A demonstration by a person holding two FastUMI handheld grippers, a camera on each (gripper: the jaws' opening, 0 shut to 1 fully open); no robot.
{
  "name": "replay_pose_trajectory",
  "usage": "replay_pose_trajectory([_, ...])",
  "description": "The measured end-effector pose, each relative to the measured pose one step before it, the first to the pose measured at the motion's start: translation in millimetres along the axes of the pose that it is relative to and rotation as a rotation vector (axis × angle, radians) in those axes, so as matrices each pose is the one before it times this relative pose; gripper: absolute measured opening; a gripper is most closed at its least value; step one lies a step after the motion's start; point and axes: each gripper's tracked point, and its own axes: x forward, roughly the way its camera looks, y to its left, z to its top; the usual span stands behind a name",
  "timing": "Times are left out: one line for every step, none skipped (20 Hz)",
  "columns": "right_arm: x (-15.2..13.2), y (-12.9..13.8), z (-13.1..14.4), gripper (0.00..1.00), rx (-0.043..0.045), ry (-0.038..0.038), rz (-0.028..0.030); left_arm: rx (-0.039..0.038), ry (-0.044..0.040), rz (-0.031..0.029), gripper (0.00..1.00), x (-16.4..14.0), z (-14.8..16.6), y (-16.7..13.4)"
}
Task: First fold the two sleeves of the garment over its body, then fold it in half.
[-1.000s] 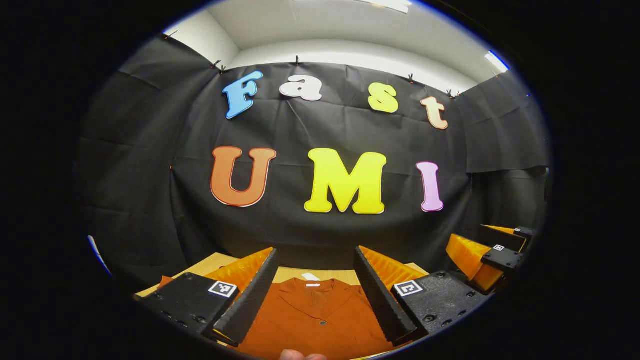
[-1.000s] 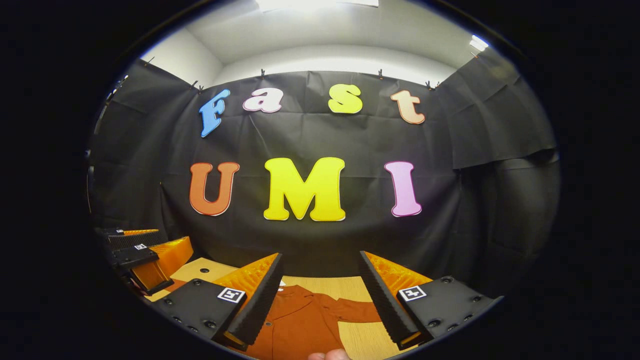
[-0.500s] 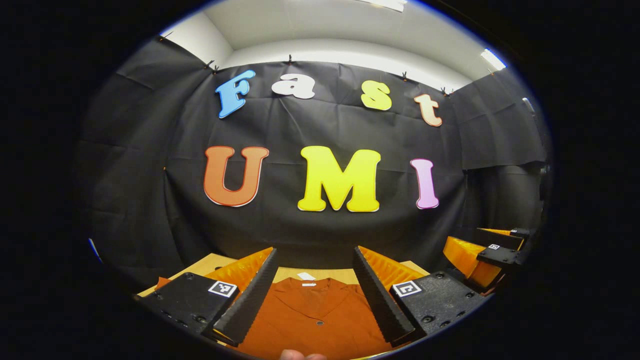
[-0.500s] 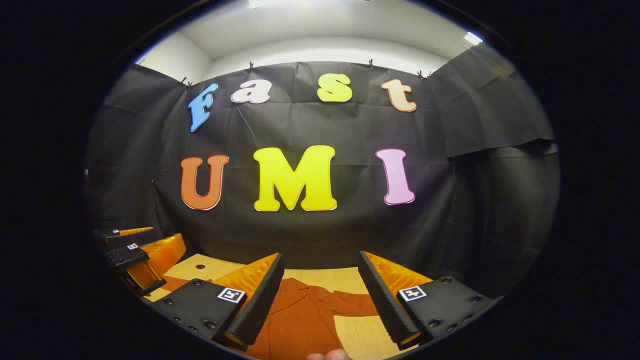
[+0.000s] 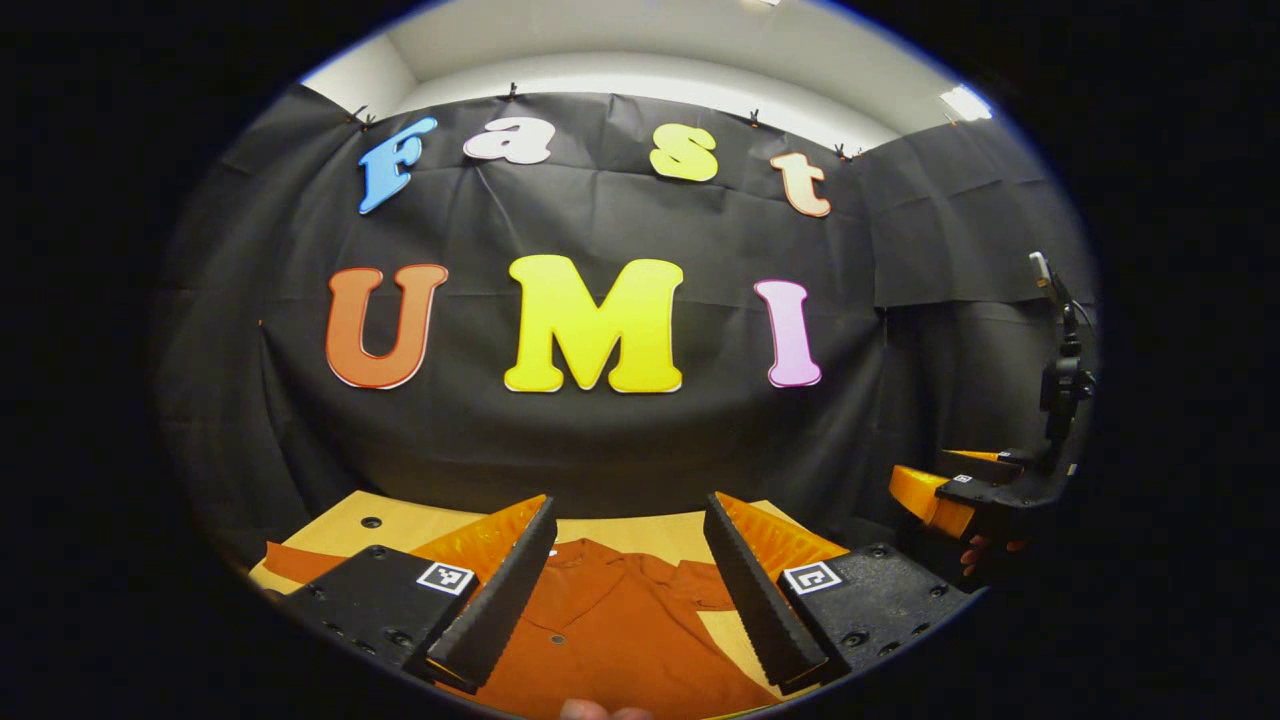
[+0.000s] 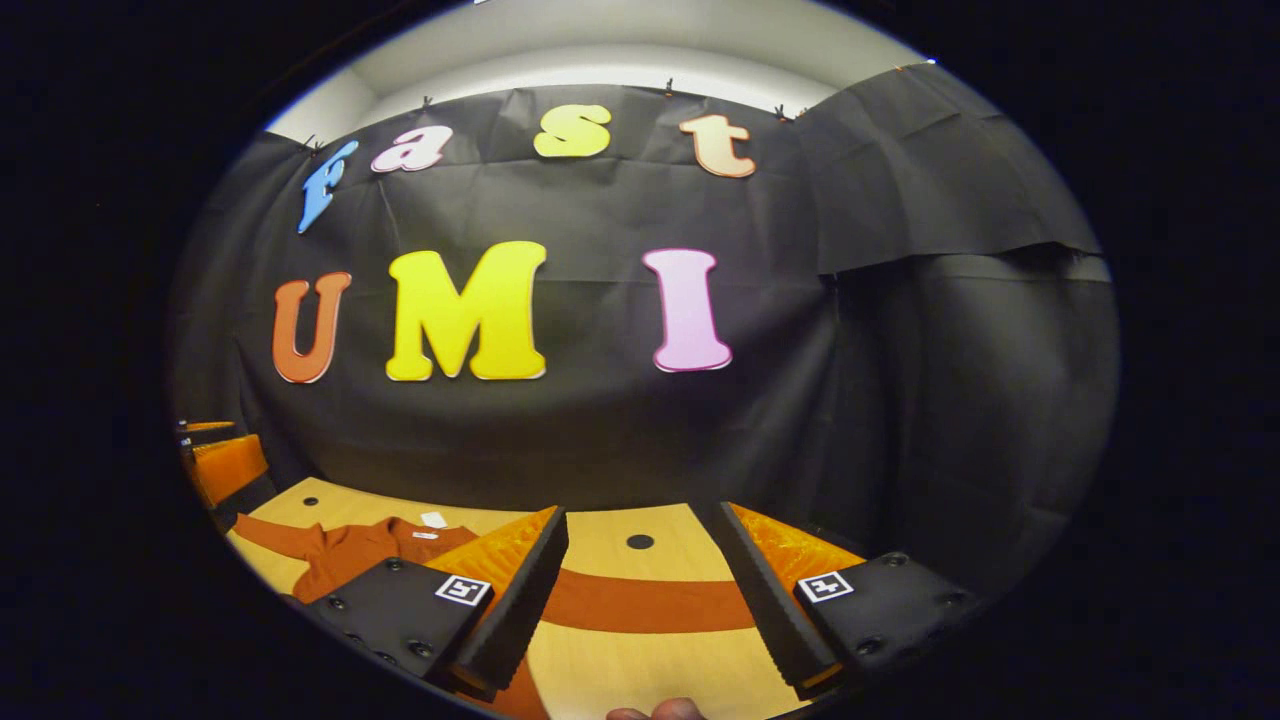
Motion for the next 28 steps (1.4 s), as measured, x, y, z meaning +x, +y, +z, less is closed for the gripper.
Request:
replay_pose_trajectory([12.06, -17.97, -6.22, 0.92, 0.00468, 0.01067, -0.01508, 0.0121, 0.01181, -0.00236, 0.96, 7.27, -2.77, -8.0])
replay_pose_trajectory([11.98, -13.48, -6.06, 0.95, 0.00745, 0.01411, -0.00604, 0.00519, 0.00752, -0.00194, 0.96, 6.13, -1.45, -8.34])
replay_pose_trajectory([12.98, -13.05, -8.22, 0.95, 0.00779, 0.0176, -0.00274, 0.00078, 0.00386, -0.00299, 0.96, 6.17, 0.33, -7.17])
replay_pose_trajectory([13.35, -10.29, -8.84, 0.95, 0.01034, 0.02278, 0.005, -0.00211, 0.0104, -0.00056, 0.96, 6.61, -1.89, -6.23])
replay_pose_trajectory([13.83, -8.46, -11.65, 0.95, 0.01681, 0.03492, 0.0142, -0.0045, 0.01052, -0.0032, 0.96, 5.7, -1.82, -6.04])
replay_pose_trajectory([14.53, -8.17, -12.56, 0.95, 0.00837, 0.03097, 0.01453, -0.00864, 0.01751, -0.00303, 0.96, 4.76, -3.93, -5.6])
replay_pose_trajectory([18.11, -11.12, -14.61, 0.95, 0.0069, 0.03468, 0.00681, -0.01287, 0.01937, 0.0022, 0.96, 3.29, -3.01, -2.74])
replay_pose_trajectory([18.34, -10.07, -16.79, 0.95, 0.01825, 0.04587, 0.01305, -0.00977, 0.01605, 0.00661, 0.96, 0.36, -2.0, -1.39])
replay_pose_trajectory([19.33, -10.94, -19.03, 0.95, 0.02862, 0.06033, 0.00609, -0.00399, 0.01335, 0.01232, 0.96, 0.39, -1.63, 0.24])
replay_pose_trajectory([19.08, -9.85, -21.83, 0.93, 0.03149, 0.06951, 0.00812, 0.00428, 0.0106, 0.01569, 0.96, 1.31, -2.45, 1.2])
replay_pose_trajectory([20.55, -8.5, -20.16, 0.93, 0.02686, 0.06065, 0.00633, 0.0094, 0.01069, 0.01895, 0.96, 1.16, -1.33, 2.04])
replay_pose_trajectory([22.02, -4.87, -14.71, 0.93, 0.02432, 0.0442, 0.00446, 0.00599, 0.00785, 0.01831, 0.96, 0.55, -2.38, 2.49])
replay_pose_trajectory([18.3, -8.05, -11.63, 0.96, 0.01181, 0.03221, -0.00445, 0.00158, 0.0087, 0.01404, 0.96, 1.41, -1.85, 2.31])
replay_pose_trajectory([17.86, -10.35, -8.57, 0.92, 0.00061, 0.02095, -0.01726, -0.00217, 0.01165, 0.00995, 0.96, 1.16, -4.02, 0.96])
replay_pose_trajectory([16.05, -9.43, -6.61, 0.96, 0.00026, 0.01604, -0.01575, 0.00034, 0.01031, 0.00621, 0.96, 1.37, -3.33, 0.19])
replay_pose_trajectory([12.92, -7.43, -4.81, 0.96, 0.00253, 0.01596, -0.01104, 0.00467, 0.00867, 0.00329, 0.96, 0.67, -1.48, -0.52])
replay_pose_trajectory([11.57, -3.21, -2.16, 0.96, 0.00289, 0.00881, 0.00167, 0.00577, -0.00088, 0.00416, 0.96, 1.14, 0.19, 1.35])
replay_pose_trajectory([9.81, -2.9, -3.21, 0.96, -0.00873, 0.01089, -0.00311, 0.00594, -0.00419, 0.00465, 0.96, 1.87, 1.57, 1.33])
replay_pose_trajectory([8.23, -2.7, -0.32, 0.95, -0.00775, 0.00962, -0.00529, 0.00245, -0.00816, -0.00017, 0.97, 1.5, 1.25, -0.09])
replay_pose_trajectory([6.19, -0.36, -1.01, 0.96, 0.00569, 0.00841, 0.00142, 0.00303, -0.00475, 0.00118, 0.96, 2.29, 1.29, 0.63])
replay_pose_trajectory([6.91, -0.1, -0.53, 0.96, 0.00691, 0.00959, -0.00111, 0.006, 0.0004, 0.00447, 0.96, 2.77, -0.13, 0.35])
replay_pose_trajectory([5.37, -0.85, -2.32, 0.91, 0.01121, 0.01142, -0.00217, 0.00578, 0.0056, 0.00316, 0.96, 2.49, -1.46, 0.28])
replay_pose_trajectory([4.69, 0.61, -3.81, 0.91, 0.0139, 0.01167, 0.00136, 0.00166, 0.00943, 0.00427, 0.96, 1.39, -1.84, 0.39])
replay_pose_trajectory([4.01, 0.16, -3.71, 0.91, 0.00794, 0.01326, 0.00213, -0.00034, 0.00815, 0.00367, 0.96, 2.39, -2.0, 0.86])
replay_pose_trajectory([-1.68, -0.89, -2.82, 0.96, 0.00357, 0.00911, 0.00129, 0.00007, 0.00646, 0.00574, 0.96, 1.74, -0.69, 0.27])
replay_pose_trajectory([0.66, 0.44, -1.33, 0.91, -0.00163, 0.01085, 0.00054, 0.00191, 0.00409, 0.00411, 0.96, 1.75, -1.76, 0.17])
replay_pose_trajectory([2.47, 1.29, -1.36, 0.95, 0.00357, 0.0053, 0.00897, 0.00152, 0.00347, 0.00188, 0.96, 1.78, -0.39, -0.23])
replay_pose_trajectory([-0.5, 2.26, 1.69, 0.91, 0.0154, -0.0016, 0.0026, 0.00295, 0.00155, 0.00094, 0.96, 1.87, 0.91, -0.41])
